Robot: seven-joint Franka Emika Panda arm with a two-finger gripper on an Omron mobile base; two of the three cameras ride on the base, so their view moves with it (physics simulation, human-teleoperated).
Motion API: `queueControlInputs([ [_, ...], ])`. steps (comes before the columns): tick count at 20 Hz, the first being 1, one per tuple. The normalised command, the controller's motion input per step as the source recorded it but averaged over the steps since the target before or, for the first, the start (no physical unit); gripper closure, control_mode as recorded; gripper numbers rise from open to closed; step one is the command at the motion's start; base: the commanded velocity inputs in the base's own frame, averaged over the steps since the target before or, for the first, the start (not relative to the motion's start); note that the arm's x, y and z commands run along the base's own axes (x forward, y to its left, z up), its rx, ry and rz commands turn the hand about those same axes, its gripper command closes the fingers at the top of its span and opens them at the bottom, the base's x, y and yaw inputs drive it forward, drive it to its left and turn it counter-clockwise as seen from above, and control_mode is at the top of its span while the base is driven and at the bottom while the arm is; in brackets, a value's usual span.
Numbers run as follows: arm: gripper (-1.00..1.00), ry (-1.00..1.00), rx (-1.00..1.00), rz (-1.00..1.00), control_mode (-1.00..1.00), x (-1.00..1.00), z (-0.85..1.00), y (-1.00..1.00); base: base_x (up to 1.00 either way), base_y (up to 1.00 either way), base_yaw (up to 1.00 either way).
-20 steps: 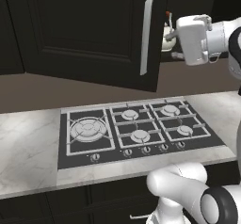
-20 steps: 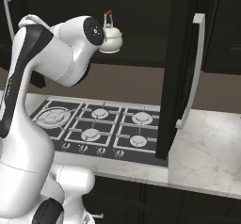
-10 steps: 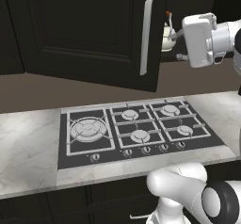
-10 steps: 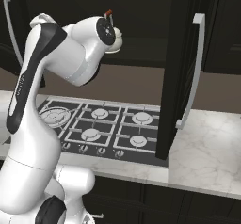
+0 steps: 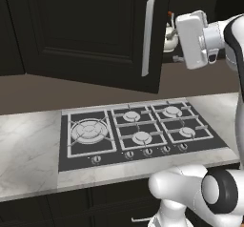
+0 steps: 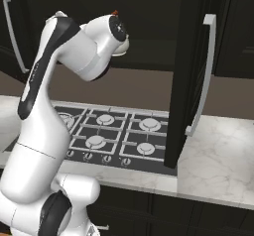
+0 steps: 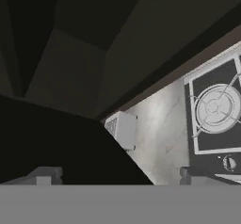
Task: Open the cabinet, pick the kettle from the cabinet, and place it in the sink.
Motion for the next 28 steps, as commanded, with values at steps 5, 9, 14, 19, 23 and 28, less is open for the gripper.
queueControlInputs([
  [5,-1.00,0.06,0.07,0.00,-1.00,0.27,-0.07,0.12,0.00,0.00,0.00],
  [9,-1.00,0.00,0.01,0.00,-1.00,0.13,-0.07,0.41,0.00,0.00,0.00],
  [14,-1.00,0.00,0.00,0.00,-1.00,0.11,-0.02,0.44,0.00,0.00,0.00],
  [19,-1.00,0.01,0.03,0.03,-1.00,0.04,0.00,0.32,0.00,0.00,0.00],
  [23,-1.00,0.05,0.08,0.14,-1.00,-0.09,0.02,0.27,0.00,0.00,0.00],
  [28,-1.00,0.01,0.07,0.17,-1.00,-0.33,0.05,0.23,0.00,0.00,0.00],
])
